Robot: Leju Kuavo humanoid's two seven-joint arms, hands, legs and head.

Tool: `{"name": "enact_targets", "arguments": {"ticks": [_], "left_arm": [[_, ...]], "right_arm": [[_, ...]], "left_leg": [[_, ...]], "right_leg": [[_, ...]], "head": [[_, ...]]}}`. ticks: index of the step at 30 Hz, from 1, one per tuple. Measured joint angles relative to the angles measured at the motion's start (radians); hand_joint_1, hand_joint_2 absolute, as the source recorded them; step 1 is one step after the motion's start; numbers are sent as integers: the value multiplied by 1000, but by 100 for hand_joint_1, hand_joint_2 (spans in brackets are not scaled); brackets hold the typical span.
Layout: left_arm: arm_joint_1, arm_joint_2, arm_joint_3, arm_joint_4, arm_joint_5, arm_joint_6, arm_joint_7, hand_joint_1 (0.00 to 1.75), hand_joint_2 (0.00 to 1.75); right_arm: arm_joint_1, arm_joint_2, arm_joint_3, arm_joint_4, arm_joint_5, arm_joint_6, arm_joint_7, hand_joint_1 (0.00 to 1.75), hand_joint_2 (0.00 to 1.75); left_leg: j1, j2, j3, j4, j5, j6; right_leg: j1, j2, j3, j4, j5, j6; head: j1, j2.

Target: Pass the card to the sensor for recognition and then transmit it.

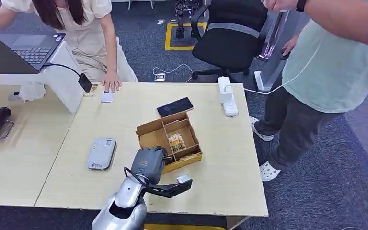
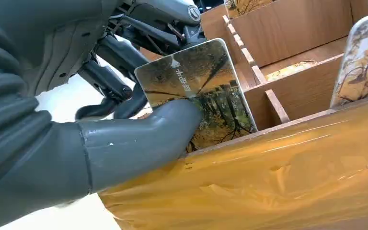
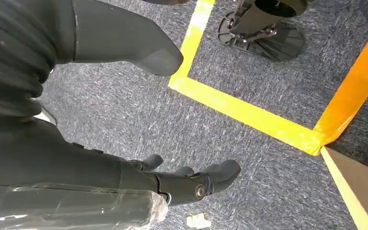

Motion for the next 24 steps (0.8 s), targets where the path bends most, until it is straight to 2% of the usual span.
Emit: {"name": "enact_targets", "arguments": {"ticks": [15, 17, 24], "left_arm": [[1, 1, 26, -5, 2, 14, 0, 175, 175], [1, 2, 28, -7, 2, 16, 0, 169, 175], [3, 13, 39, -62, 4, 36, -12, 173, 175]], "right_arm": [[0, 0, 0, 0, -3, 0, 1, 0, 175], [0, 0, 0, 0, -3, 0, 1, 0, 175], [1, 0, 0, 0, -5, -2, 1, 0, 175]], "left_leg": [[0, 0, 0, 0, 0, 0], [0, 0, 0, 0, 0, -1], [0, 0, 0, 0, 1, 0]], "right_leg": [[0, 0, 0, 0, 0, 0], [0, 0, 0, 0, 0, 0], [0, 0, 0, 0, 0, 0]], "head": [[0, 0], [0, 0], [0, 0]]}}
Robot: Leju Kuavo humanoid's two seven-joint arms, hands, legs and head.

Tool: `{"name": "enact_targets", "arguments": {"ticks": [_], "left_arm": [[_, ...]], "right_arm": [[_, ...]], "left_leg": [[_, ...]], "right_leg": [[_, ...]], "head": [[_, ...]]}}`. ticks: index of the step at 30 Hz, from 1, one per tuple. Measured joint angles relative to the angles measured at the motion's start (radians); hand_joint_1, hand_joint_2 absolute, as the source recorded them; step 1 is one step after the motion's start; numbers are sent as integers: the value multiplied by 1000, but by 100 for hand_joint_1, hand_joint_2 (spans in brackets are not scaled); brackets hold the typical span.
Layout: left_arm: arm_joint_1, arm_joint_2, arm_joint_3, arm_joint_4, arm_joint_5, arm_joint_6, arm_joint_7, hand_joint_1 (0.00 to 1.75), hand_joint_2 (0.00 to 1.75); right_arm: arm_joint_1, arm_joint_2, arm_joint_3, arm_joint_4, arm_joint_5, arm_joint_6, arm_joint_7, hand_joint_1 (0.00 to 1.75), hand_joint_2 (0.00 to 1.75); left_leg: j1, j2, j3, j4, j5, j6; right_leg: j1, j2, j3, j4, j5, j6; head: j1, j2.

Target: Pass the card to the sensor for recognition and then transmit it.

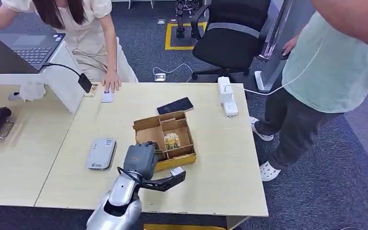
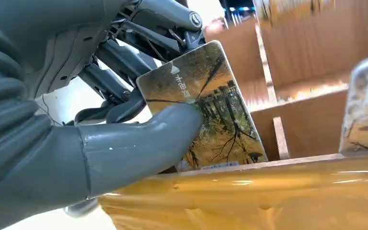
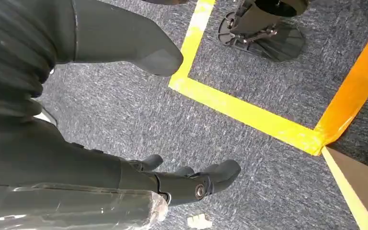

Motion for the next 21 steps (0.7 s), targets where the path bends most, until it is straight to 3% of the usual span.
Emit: {"name": "enact_targets", "arguments": {"ticks": [4, 8, 21], "left_arm": [[1, 4, 2, -43, 4, 0, -7, 175, 175], [1, 6, 2, -62, 4, 1, -8, 166, 175], [1, 7, 2, -65, 13, 1, -10, 175, 175]], "right_arm": [[0, 0, 0, 0, 0, 0, 0, 0, 175], [0, 0, 0, 0, 0, 0, 0, 0, 175], [0, 0, 0, 0, 0, -2, -1, 0, 175]], "left_leg": [[0, 0, 0, 0, 0, 0], [0, 0, 0, 0, 0, 0], [0, 0, 0, 0, 0, 0]], "right_leg": [[0, 0, 0, 0, 0, 0], [0, 0, 0, 0, 0, 0], [0, 0, 0, 0, 0, 0]], "head": [[0, 0], [0, 0], [0, 0]]}}
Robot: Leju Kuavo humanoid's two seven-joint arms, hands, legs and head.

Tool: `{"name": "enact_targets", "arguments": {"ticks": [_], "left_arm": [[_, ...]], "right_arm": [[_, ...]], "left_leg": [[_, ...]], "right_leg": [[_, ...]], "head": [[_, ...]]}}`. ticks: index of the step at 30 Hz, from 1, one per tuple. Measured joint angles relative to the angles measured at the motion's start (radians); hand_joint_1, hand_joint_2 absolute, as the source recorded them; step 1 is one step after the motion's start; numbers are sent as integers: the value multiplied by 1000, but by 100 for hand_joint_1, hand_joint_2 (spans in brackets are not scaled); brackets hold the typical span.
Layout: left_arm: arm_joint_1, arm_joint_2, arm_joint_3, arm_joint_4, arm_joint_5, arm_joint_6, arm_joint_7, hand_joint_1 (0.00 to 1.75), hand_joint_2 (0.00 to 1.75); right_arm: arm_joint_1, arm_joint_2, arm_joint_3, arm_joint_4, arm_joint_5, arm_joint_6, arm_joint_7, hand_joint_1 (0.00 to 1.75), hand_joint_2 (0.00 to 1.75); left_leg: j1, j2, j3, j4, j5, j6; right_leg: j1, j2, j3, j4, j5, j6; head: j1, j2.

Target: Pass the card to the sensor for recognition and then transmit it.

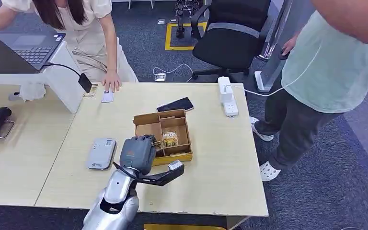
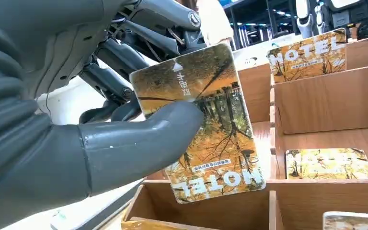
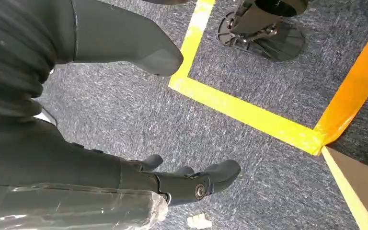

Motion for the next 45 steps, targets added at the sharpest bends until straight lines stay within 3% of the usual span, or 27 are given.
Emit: {"name": "enact_targets", "arguments": {"ticks": [19, 29, 37, 45], "left_arm": [[-68, 29, 37, -76, 44, 3, 6, 175, 175], [-178, 35, 123, -82, 30, -21, 48, 175, 175], [-316, 42, 199, 57, -15, 21, 107, 175, 175], [-425, 73, 259, 234, -16, 61, 115, 175, 175]], "right_arm": [[0, 0, 6, 0, 8, 5, 1, 0, 175], [-6, 0, 32, 0, 42, 27, 11, 0, 175], [-34, -1, 75, 0, 59, 40, 14, 0, 175], [-52, -1, 107, 0, 54, 51, 14, 0, 175]], "left_leg": [[0, 0, 0, 0, 1, 0], [0, 0, 0, 0, 2, 0], [0, 0, 0, 0, 4, -2], [0, 0, -1, 0, 5, -2]], "right_leg": [[0, 0, 0, 0, 1, -1], [0, 0, -1, 0, 2, -1], [0, 0, -1, 0, 4, -1], [0, 1, -1, 1, 5, -1]], "head": [[0, 0], [0, 0], [0, 0], [0, 0]]}}
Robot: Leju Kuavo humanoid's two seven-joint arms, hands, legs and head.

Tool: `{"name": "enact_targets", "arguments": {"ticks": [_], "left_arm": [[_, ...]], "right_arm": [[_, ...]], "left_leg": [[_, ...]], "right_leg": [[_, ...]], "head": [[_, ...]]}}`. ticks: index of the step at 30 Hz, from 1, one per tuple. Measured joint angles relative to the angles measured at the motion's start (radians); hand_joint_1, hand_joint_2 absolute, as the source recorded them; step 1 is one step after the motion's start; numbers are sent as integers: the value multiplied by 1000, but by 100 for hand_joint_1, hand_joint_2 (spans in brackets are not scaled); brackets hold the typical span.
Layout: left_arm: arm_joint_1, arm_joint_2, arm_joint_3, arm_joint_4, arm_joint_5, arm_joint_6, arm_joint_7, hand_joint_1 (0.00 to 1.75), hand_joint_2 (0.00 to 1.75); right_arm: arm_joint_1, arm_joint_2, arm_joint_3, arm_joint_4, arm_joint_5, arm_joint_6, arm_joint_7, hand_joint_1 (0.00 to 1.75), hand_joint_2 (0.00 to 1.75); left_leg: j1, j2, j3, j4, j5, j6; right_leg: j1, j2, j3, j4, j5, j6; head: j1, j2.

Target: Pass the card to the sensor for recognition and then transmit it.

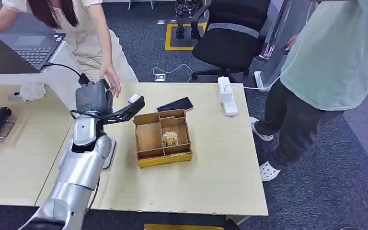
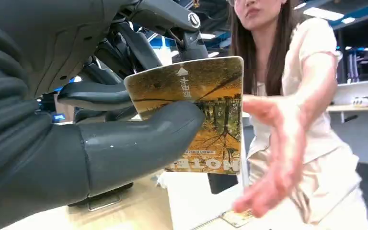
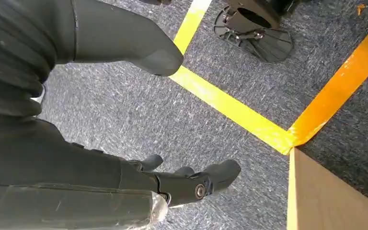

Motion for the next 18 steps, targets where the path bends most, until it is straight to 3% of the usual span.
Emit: {"name": "enact_targets", "arguments": {"ticks": [18], "left_arm": [[-52, 31, 18, 121, -1, 6, 27, 175, 175]], "right_arm": [[-3, -1, 23, 0, -16, 0, -6, 0, 175]], "left_leg": [[0, 0, -1, 0, 0, 0]], "right_leg": [[0, 0, -1, 0, 0, 0]], "head": [[0, 0]]}}
